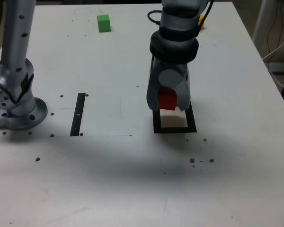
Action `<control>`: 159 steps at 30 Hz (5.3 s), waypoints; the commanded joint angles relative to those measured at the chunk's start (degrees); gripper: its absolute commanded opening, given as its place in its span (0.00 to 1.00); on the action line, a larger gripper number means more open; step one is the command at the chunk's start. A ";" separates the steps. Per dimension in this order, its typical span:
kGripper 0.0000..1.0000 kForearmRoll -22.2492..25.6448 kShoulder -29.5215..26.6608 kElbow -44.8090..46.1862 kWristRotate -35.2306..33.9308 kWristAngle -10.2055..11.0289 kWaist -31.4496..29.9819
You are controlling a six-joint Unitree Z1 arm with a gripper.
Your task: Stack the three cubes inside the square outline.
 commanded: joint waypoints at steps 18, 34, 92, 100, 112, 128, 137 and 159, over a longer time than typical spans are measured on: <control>0.25 -7.18 -0.24 4.69 -0.85 0.31 -2.31; 0.90 -12.39 1.86 7.87 0.53 0.61 -2.31; 1.00 19.17 18.55 -54.33 43.31 9.83 34.21; 0.97 20.45 24.56 -63.44 47.85 10.15 39.03; 0.97 17.30 31.72 -73.48 63.21 14.61 43.11; 0.95 11.43 36.89 -73.32 66.81 14.74 43.22; 0.91 9.66 39.69 -73.31 67.19 14.73 43.22; 0.45 6.25 40.18 -70.93 64.89 13.19 43.04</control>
